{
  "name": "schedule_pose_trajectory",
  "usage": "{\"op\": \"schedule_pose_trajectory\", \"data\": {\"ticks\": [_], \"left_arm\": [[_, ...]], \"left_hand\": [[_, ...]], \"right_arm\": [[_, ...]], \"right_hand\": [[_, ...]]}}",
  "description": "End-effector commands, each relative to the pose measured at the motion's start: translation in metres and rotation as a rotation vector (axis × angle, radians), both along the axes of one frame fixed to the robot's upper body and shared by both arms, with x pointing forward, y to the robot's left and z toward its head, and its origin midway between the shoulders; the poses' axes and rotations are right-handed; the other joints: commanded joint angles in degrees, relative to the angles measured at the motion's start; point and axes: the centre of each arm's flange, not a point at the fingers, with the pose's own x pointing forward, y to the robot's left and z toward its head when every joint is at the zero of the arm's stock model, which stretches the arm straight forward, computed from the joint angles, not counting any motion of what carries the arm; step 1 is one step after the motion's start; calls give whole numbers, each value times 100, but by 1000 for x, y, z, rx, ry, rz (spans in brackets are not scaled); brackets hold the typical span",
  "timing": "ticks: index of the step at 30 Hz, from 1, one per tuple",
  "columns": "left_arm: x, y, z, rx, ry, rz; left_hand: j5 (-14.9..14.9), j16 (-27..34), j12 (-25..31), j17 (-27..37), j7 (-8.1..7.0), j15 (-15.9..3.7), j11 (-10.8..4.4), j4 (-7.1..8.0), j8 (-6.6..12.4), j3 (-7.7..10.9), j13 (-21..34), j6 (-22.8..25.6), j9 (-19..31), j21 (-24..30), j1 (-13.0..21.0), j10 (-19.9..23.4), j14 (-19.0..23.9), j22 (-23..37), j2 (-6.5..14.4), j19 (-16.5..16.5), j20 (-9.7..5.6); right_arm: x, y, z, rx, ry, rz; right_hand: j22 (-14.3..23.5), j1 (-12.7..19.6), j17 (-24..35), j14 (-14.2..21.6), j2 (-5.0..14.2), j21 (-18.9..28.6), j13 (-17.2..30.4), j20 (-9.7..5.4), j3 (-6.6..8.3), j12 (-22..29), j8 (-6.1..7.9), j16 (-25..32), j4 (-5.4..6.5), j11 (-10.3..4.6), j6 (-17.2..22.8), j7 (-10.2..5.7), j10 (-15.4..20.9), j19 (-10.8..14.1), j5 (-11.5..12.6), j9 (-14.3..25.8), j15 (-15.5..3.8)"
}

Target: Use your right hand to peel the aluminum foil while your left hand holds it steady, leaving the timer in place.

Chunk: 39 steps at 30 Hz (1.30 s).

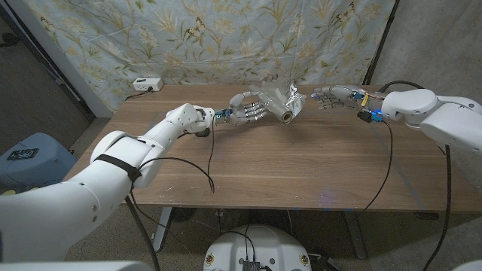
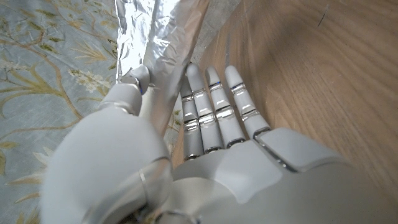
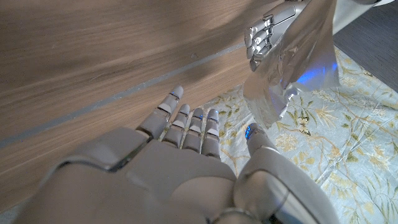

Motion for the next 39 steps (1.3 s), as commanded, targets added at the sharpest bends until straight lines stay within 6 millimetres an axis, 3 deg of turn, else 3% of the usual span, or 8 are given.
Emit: {"op": "schedule_pose_trajectory", "data": {"ticks": [1,5,8,10,21,39], "left_arm": [[-2,-6,2,62,1,-30],[-2,-8,-1,67,5,-39],[-2,-10,-3,76,8,-42],[-1,-11,-4,76,10,-46],[-1,-19,-7,69,10,-64],[2,-32,-7,-9,3,-64]], "left_hand": [[37,9,17,25,-137,-14,-151,232,800,269,5,343,43,-25,-211,148,68,30,294,67,1],[38,10,24,37,-127,-18,-134,226,807,274,-3,362,33,-29,-218,182,83,31,294,76,-3],[39,12,25,49,-126,-20,-149,215,811,281,0,368,28,-33,-211,182,89,31,299,77,-7],[40,14,32,55,-133,-17,-148,217,816,282,9,371,30,-35,-215,187,98,32,304,76,-9],[40,11,36,89,-99,-14,-141,210,831,288,8,385,27,-42,-228,204,102,34,312,91,-9],[35,-48,-12,142,-49,61,-105,222,795,289,41,261,19,-90,-292,32,16,38,321,25,22]], "right_arm": [[-19,3,37,-100,5,-15],[-22,7,46,-128,7,-22],[-24,10,53,-139,16,-29],[-25,13,57,-153,25,-37],[-23,32,74,-221,103,-78],[-21,42,84,-268,121,-89]], "right_hand": [[9,0,2,47,-86,31,21,83,-5,35,23,35,-55,73,43,66,40,54,-7,9,92],[9,-72,9,126,-153,34,24,150,-74,57,28,58,-54,298,75,195,121,83,-9,11,207],[9,-125,-5,279,-226,53,27,289,-124,108,46,85,-76,620,153,315,293,174,6,13,317],[8,-137,-16,357,-270,64,27,324,-144,125,56,93,-99,708,201,417,367,231,14,13,385],[7,-126,-43,570,-356,99,28,543,-170,126,36,118,-176,819,203,586,456,411,36,13,556],[7,-96,-49,638,-326,116,30,589,-146,111,34,112,-211,843,221,632,469,529,61,14,565]]}}
